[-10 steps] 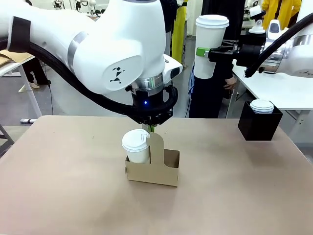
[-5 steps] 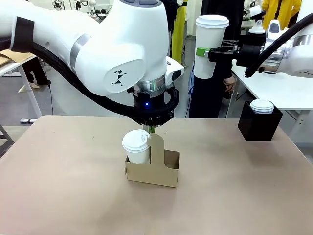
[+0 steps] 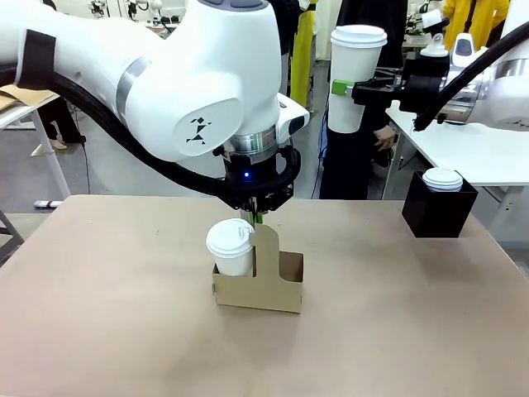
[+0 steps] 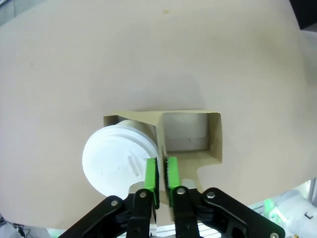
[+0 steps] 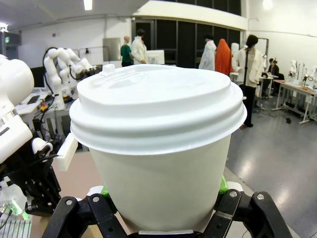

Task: Pour a drink into a cup and package it in a carrier.
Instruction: Insert the held 600 ml Paper Cup into the Cup Carrier.

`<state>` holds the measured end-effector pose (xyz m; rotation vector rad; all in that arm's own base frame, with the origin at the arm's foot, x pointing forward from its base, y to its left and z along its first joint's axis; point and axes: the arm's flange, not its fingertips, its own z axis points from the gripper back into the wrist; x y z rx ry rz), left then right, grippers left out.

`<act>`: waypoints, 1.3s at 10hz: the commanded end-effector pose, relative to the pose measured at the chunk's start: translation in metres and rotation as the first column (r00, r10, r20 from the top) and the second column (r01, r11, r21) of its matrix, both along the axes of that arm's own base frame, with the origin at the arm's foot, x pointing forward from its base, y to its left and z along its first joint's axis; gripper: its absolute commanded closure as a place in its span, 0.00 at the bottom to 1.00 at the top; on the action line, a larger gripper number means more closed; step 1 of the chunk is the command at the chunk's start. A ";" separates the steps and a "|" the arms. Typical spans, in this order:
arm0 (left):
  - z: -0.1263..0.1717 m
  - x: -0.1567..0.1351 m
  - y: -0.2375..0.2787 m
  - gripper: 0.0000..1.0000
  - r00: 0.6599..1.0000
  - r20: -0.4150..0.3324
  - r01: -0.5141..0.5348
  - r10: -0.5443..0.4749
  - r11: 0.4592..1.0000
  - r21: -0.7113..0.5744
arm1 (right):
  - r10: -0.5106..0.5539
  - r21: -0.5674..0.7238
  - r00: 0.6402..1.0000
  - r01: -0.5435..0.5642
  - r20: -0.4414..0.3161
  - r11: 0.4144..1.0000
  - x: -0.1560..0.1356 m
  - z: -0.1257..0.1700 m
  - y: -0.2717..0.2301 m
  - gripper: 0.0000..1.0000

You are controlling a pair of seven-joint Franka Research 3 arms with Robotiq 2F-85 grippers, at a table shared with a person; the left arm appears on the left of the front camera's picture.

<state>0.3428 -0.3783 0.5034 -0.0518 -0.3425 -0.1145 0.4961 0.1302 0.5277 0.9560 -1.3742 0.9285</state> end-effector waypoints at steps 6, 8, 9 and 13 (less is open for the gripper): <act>0.086 -0.017 0.096 0.00 0.944 0.022 0.327 -0.329 0.929 -0.171 | 0.281 0.018 0.959 -0.280 -0.040 0.960 0.016 -0.069 0.028 0.19; 0.082 -0.019 0.145 0.00 0.908 0.048 0.418 -0.416 0.890 -0.183 | 0.378 -0.046 0.925 -0.379 -0.042 0.924 0.006 -0.103 0.043 0.19; 0.075 -0.018 0.165 0.00 0.885 0.064 0.465 -0.461 0.869 -0.166 | 0.433 -0.042 0.900 -0.435 -0.045 0.900 -0.002 -0.118 0.051 0.19; 0.065 -0.012 0.183 0.00 0.873 0.072 0.487 -0.482 0.861 -0.145 | 0.454 -0.022 0.888 -0.456 -0.075 0.890 -0.014 -0.137 0.061 0.19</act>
